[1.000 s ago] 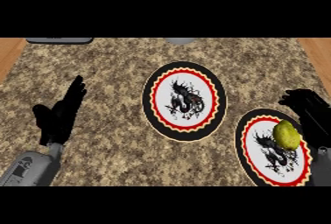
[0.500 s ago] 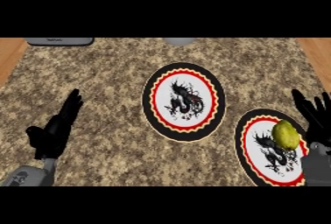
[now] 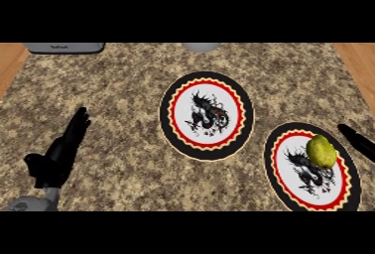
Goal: Pick the pear from the plate and place it in the plate
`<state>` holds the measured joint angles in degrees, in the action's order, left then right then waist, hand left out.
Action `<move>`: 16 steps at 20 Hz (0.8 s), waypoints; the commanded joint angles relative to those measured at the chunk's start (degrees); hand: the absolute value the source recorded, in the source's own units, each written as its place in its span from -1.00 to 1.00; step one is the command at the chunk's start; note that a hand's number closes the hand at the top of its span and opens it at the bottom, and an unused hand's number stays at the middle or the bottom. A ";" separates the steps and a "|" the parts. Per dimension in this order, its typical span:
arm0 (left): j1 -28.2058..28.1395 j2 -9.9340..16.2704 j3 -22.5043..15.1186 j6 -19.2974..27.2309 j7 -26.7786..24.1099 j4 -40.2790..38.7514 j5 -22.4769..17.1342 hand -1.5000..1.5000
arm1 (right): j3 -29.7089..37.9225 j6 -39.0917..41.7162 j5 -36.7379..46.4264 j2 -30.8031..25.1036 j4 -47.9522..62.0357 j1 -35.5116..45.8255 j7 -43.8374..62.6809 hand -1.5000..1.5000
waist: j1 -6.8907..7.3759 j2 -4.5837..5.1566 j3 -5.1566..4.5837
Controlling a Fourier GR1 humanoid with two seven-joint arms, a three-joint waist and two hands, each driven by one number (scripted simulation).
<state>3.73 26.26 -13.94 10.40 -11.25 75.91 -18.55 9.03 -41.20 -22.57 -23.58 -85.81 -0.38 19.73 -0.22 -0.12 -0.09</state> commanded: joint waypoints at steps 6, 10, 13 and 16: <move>2.54 -0.91 1.81 -1.35 -0.68 -4.67 0.51 0.00 | -5.34 20.18 -4.31 -13.19 -2.90 -6.78 15.83 -1.00 | -0.53 0.23 0.04; 0.45 -1.57 2.38 -3.25 -1.93 -3.59 1.53 0.00 | -1.68 25.47 -7.20 -14.58 1.87 -2.10 19.49 -1.00 | 0.26 0.17 0.09; 0.60 -2.22 1.71 -1.16 2.86 1.74 2.67 0.00 | -5.88 24.38 -4.58 -12.10 -0.66 -3.36 22.50 -1.00 | 0.35 0.06 0.09; 1.69 -1.38 4.67 -3.20 4.52 1.50 2.63 0.00 | -2.90 29.65 -5.19 -12.65 1.84 -4.16 22.33 -1.00 | 0.19 0.07 0.09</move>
<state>5.18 24.04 -11.35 8.76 -9.53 75.02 -16.16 5.84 -14.56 -28.56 -37.10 -84.36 -3.81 40.58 -0.04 -0.01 -0.01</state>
